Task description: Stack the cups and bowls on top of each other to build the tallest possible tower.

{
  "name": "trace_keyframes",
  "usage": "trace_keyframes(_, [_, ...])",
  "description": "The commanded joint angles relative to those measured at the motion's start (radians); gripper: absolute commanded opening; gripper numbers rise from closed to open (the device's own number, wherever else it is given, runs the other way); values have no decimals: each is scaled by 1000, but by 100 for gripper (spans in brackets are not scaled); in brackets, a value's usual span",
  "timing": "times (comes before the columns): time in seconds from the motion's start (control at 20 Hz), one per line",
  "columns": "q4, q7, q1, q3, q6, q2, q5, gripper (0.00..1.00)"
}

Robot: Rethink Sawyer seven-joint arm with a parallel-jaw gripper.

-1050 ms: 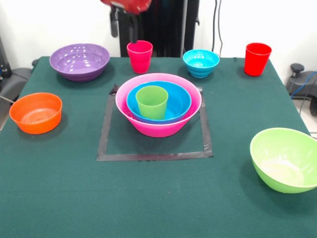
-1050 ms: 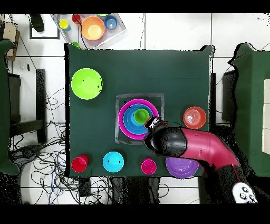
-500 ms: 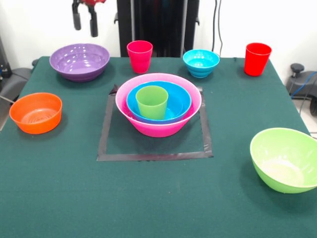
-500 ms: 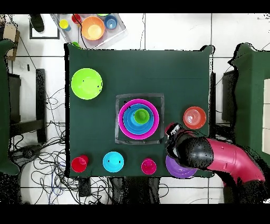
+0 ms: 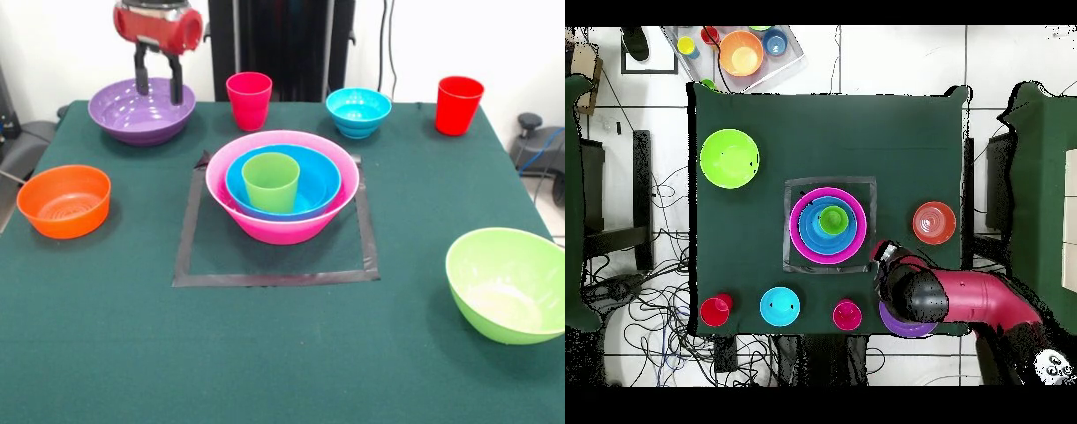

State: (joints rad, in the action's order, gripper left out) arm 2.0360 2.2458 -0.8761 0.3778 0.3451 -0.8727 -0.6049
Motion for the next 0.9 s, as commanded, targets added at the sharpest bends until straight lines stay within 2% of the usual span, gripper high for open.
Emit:
trace_keyframes(0.05, [26, -22, 64, -19, -77, 136, -125, 100])
trace_keyframes(0.2, [34, -33, 63, -22, -47, 105, -123, 100])
trace_keyframes(0.45, [93, -123, 14, 20, 74, -43, -60, 100])
trace_keyframes(0.55, [97, -151, 2, 31, 106, -76, -44, 100])
trace_keyframes(0.65, [88, -148, 5, 31, 113, -71, -51, 100])
trace_keyframes(0.9, [48, -75, 56, -13, 65, 1, -117, 100])
